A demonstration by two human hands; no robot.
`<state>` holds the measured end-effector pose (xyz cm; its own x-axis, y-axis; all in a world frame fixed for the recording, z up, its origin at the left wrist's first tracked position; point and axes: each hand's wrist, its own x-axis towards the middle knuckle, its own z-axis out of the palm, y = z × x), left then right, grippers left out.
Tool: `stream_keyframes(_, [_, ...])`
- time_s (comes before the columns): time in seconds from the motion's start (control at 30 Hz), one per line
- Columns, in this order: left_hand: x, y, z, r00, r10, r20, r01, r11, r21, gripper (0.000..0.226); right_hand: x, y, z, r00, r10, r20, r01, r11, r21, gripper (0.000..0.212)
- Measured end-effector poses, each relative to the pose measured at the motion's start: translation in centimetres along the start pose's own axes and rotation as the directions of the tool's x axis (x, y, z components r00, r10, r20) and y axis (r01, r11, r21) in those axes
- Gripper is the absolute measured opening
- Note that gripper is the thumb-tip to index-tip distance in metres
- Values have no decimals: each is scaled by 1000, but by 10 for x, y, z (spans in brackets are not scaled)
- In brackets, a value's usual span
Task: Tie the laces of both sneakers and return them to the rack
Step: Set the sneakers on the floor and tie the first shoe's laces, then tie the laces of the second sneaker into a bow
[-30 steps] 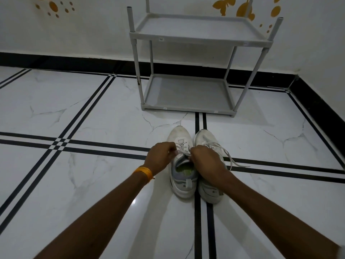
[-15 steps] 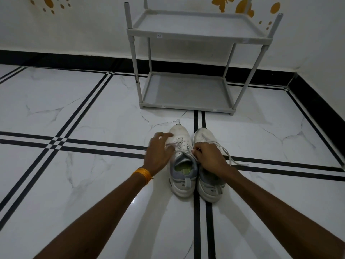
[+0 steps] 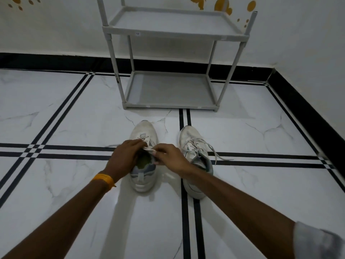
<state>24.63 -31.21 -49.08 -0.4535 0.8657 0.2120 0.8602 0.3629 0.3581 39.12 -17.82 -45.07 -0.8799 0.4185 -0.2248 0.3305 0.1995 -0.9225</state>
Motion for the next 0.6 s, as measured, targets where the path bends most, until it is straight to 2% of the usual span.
stream_keyframes(0.07, [3, 0, -13, 997, -11, 79, 10, 1000, 18, 36, -9, 2, -14, 1000, 0, -7, 0, 1000, 2, 27])
stream_keyframes(0.13, [13, 11, -25, 990, -82, 111, 92, 992, -90, 40, -16, 6, -40, 985, -81, -155, 46, 976, -213, 28])
stream_keyframes(0.2, [26, 36, -30, 983, -165, 81, 181, 941, -285, 37, -20, 10, -72, 951, -145, -274, 5, 891, -453, 25])
stream_keyframes(0.23, [33, 53, -30, 984, -167, 54, 175, 921, -348, 35, -21, 11, -88, 947, -141, -287, -42, 835, -549, 24])
stream_keyframes(0.3, [42, 88, -19, 993, -102, 53, 115, 907, -406, 30, -22, 16, -112, 971, -40, -238, -134, 729, -671, 24])
stream_keyframes(0.37, [47, 117, 2, 990, 5, 141, 47, 929, -368, 30, -24, 24, -121, 979, 82, -189, -193, 681, -706, 20])
stream_keyframes(0.4, [49, 127, 14, 979, 51, 196, 17, 944, -330, 31, -25, 28, -122, 977, 92, -191, -200, 697, -689, 17])
stream_keyframes(0.5, [52, 139, 36, 960, 88, 265, -19, 967, -254, 22, -29, 35, -124, 972, 24, -234, -176, 732, -658, 10])
stream_keyframes(0.6, [55, 138, 42, 972, 69, 224, -16, 973, -232, 14, -35, 38, -129, 982, -34, -187, -121, 646, -754, 13])
